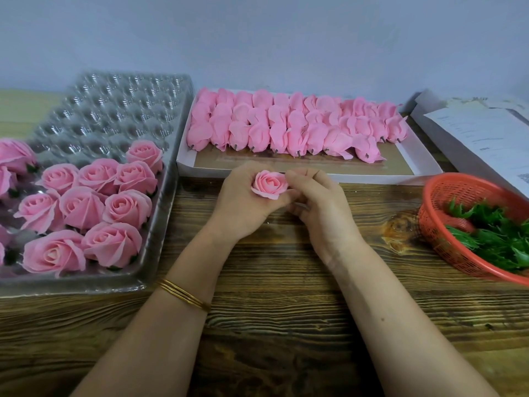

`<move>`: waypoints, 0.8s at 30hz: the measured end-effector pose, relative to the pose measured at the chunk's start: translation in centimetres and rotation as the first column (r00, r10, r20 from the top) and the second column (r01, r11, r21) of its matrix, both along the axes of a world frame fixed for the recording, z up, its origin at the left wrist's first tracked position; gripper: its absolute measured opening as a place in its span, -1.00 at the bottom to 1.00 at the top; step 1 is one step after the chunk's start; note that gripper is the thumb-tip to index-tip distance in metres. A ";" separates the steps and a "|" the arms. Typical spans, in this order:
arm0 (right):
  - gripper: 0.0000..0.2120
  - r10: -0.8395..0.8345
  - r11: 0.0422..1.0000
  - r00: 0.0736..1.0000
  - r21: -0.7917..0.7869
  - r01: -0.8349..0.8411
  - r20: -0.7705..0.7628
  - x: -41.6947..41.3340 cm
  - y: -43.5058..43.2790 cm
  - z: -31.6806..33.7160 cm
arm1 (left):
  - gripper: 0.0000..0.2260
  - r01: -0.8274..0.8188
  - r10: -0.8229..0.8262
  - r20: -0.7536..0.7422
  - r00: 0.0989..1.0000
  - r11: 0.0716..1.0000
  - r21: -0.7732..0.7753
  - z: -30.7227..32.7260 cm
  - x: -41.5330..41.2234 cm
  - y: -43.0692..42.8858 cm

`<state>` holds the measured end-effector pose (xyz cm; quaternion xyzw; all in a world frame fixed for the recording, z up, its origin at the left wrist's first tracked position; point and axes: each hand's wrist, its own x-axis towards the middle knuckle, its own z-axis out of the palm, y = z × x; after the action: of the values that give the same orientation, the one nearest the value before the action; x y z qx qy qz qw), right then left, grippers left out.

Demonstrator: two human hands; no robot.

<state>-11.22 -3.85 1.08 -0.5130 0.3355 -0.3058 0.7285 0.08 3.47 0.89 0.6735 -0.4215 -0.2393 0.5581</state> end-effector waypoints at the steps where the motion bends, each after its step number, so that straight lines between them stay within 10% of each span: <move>1: -0.56 -0.003 1.000 1.000 -0.010 0.003 -0.012 0.1 0.2 0.0 | -0.83 0.007 -0.007 -0.003 1.000 1.000 0.016 0.0 -0.1 0.0; 24: -0.59 -0.028 0.998 0.999 -0.054 0.026 -0.025 0.3 0.4 -0.2 | -0.74 0.104 -0.104 0.101 0.989 0.995 0.009 -0.5 0.0 -0.2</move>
<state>-10.90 -3.45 0.92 -0.5314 0.3434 -0.3180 0.7061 0.09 3.28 0.41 0.6628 -0.4835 -0.2343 0.5216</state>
